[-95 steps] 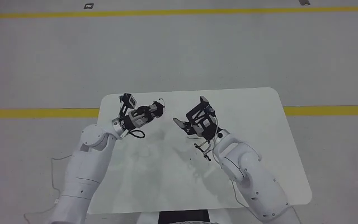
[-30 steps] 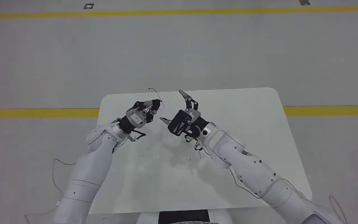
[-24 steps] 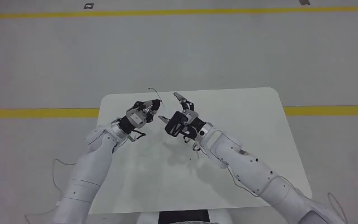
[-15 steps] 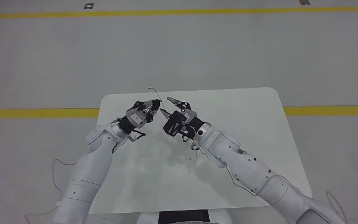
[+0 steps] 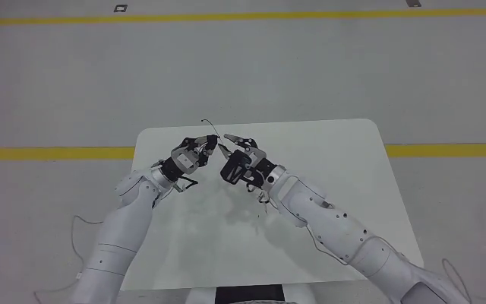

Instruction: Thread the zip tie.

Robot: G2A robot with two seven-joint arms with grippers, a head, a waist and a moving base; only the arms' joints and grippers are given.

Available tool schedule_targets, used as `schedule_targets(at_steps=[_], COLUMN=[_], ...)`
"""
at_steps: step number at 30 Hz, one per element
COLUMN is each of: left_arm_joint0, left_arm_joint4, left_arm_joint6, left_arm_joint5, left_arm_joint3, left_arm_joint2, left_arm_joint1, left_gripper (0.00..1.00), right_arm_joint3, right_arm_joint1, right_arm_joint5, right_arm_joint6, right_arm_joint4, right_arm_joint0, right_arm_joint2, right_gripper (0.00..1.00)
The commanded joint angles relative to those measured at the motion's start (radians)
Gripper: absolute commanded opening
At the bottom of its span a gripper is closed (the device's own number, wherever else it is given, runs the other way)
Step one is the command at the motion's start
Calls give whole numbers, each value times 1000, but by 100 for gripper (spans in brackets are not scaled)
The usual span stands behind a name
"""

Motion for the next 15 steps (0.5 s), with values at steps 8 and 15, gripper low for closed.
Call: schedule_targets(at_steps=[8,15], left_arm_joint0=[0,0], left_arm_joint4=[0,0], left_arm_joint6=[0,0], left_arm_joint5=[0,0], left_arm_joint3=[0,0], left_arm_joint2=[0,0], left_arm_joint1=[0,0], left_gripper=[0,0], right_arm_joint3=[2,2], right_arm_joint1=[-4,-3], right_arm_joint5=[3,8], right_arm_joint6=[5,4], right_arm_joint4=[0,0], right_arm_joint0=[1,0], right_arm_joint2=[-2,-2], right_gripper=[0,0])
